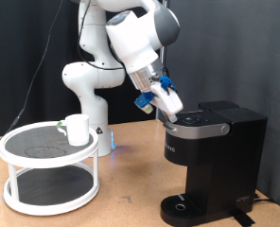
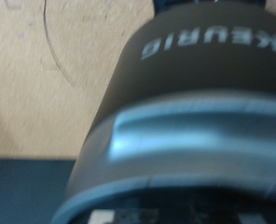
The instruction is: Make a cup of coffee with the keurig machine
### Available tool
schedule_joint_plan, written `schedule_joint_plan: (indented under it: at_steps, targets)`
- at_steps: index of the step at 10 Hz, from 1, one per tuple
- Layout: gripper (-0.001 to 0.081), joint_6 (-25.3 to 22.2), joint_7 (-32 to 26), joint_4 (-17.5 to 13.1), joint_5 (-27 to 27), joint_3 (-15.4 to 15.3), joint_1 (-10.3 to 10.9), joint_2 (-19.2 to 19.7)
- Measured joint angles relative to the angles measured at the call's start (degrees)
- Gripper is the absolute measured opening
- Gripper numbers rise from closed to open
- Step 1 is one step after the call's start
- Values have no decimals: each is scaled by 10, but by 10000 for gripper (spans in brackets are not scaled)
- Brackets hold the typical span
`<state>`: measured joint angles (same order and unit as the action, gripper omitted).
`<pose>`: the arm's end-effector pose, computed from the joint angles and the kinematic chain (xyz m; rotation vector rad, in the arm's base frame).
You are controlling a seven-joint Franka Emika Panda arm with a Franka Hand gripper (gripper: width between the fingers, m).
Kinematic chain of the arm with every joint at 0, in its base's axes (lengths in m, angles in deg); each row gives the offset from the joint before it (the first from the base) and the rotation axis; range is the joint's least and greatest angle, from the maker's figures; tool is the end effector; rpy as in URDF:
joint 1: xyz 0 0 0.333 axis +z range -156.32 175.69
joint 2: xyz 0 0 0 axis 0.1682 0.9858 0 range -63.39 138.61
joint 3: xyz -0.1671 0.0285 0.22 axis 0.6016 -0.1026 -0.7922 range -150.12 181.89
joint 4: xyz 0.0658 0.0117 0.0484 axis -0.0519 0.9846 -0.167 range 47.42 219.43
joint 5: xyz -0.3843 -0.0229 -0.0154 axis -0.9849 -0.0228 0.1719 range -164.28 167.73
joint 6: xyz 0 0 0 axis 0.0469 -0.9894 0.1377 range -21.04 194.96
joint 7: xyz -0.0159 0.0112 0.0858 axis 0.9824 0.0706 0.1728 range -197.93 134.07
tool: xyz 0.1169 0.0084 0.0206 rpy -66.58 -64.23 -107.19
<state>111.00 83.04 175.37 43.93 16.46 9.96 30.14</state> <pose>0.5084 0.0188 0.3727 -0.8734 2.5303 0.5911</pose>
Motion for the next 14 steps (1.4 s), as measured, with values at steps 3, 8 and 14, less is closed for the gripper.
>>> schedule_joint_plan:
  at_steps: [3,8,14]
  targets:
    - [0,-32,-36,-10,75,3,0,-21]
    - [0,-38,-67,3,132,9,-1,-50]
    - [0,-158,-53,90,75,42,-33,-143]
